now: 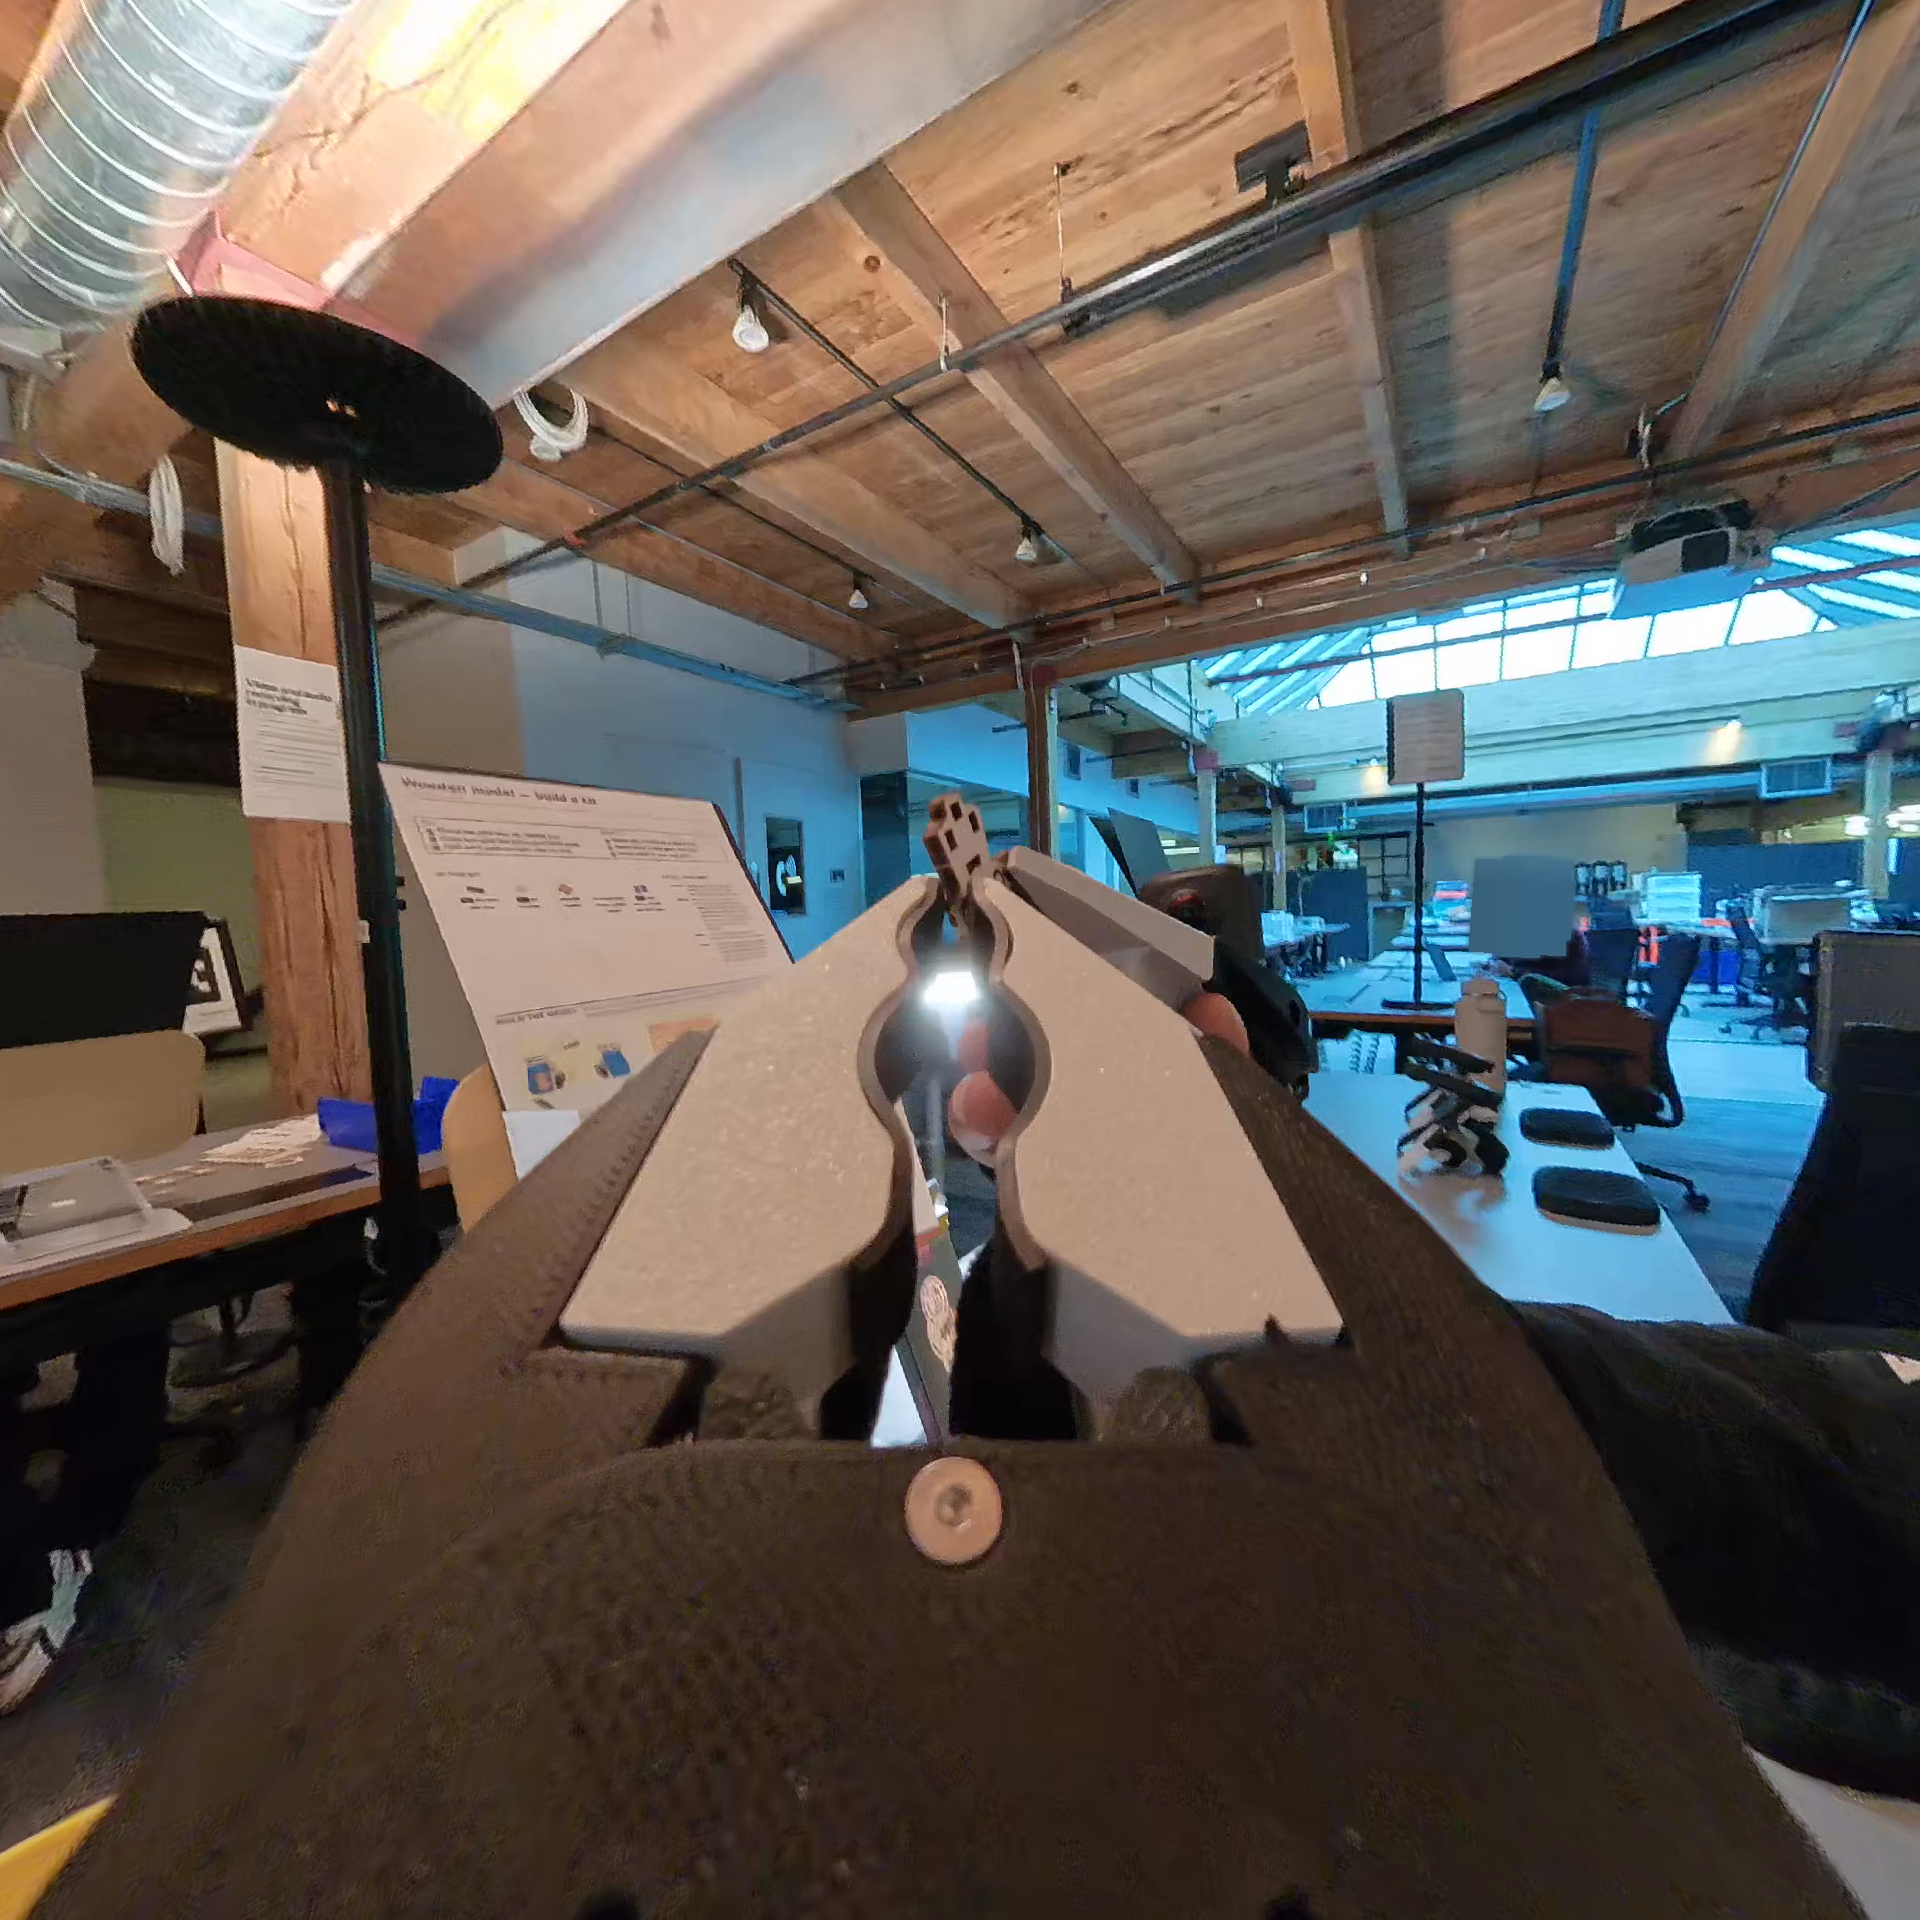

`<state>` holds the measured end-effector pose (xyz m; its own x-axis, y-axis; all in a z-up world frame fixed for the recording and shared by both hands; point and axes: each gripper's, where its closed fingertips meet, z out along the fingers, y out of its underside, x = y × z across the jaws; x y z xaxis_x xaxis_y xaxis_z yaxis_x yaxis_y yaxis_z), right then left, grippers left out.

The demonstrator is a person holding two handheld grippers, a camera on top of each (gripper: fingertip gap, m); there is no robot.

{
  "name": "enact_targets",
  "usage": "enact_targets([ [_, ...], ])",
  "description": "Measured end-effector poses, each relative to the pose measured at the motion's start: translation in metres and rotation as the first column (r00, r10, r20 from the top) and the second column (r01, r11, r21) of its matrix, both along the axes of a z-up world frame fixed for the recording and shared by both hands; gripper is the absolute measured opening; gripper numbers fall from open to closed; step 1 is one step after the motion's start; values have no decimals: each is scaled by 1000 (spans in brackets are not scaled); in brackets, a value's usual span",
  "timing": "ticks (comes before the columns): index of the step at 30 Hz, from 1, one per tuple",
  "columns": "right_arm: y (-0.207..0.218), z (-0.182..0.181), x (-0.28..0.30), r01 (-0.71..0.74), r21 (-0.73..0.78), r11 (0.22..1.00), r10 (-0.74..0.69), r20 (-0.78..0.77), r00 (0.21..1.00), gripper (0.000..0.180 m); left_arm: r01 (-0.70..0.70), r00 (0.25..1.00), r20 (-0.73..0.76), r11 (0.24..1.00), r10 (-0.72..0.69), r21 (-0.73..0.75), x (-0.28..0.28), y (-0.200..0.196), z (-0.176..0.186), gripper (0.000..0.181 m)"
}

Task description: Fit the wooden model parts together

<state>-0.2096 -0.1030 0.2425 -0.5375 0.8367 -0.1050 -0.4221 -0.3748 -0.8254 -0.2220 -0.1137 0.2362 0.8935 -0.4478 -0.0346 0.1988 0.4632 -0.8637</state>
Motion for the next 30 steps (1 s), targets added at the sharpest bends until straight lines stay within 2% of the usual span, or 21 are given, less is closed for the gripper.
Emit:
enact_targets([
  [2,0,1,0,-1,-4,1000,1,-7,1000,1,9,1000,17,1000,-10,25,-1,-2,1,15],
  [4,0,2,0,-13,-10,1000,13,-14,1000,2,51,998,31,999,-51,1,0,-3,-2,0],
  [6,1,3,0,-17,-19,1000,16,-18,1000,1,30,999,44,1000,-30,8,-6,-4,-4,0],
  [8,3,5,2,-25,-37,999,24,-32,999,1,73,994,81,996,-76,45,-7,-11,-2,0],
  [10,5,6,2,-33,-55,998,30,-45,999,1,156,977,142,987,-160,40,-5,-11,-5,19],
  [13,3,6,0,-56,-85,995,51,-62,997,1,235,950,201,971,-239,40,2,-4,-10,26],
  [17,-2,4,-6,-74,-103,992,66,-76,995,2,308,918,240,949,-315,67,8,-1,-8,10],
  [18,-4,4,-7,-83,-106,991,74,-84,994,2,306,916,249,949,-315,75,6,0,-7,1],
  [21,-5,6,-8,-68,-112,991,56,-106,993,2,327,907,248,940,-340,93,2,-1,-5,1],
  [23,0,0,-12,23,-68,997,-28,-80,996,15,327,913,220,939,-342,103,-2,-3,-4,1],
  [25,4,-16,-15,192,105,976,-190,-33,981,24,328,917,210,940,-340,91,-11,-3,-5,1],
  [26,5,-22,-13,301,204,932,-295,-60,954,19,329,917,208,940,-340,84,-16,-3,-5,1],
  [28,2,-21,-7,516,362,776,-482,-187,856,2,327,921,200,942,-335,74,-22,-2,-5,1],
  [29,-1,-15,-5,589,389,709,-535,-248,808,0,331,920,199,941,-338,69,-23,-1,-5,1],
  [30,-5,-9,-7,618,407,672,-554,-277,785,0,336,919,197,940,-342,63,-23,1,-6,1],
])
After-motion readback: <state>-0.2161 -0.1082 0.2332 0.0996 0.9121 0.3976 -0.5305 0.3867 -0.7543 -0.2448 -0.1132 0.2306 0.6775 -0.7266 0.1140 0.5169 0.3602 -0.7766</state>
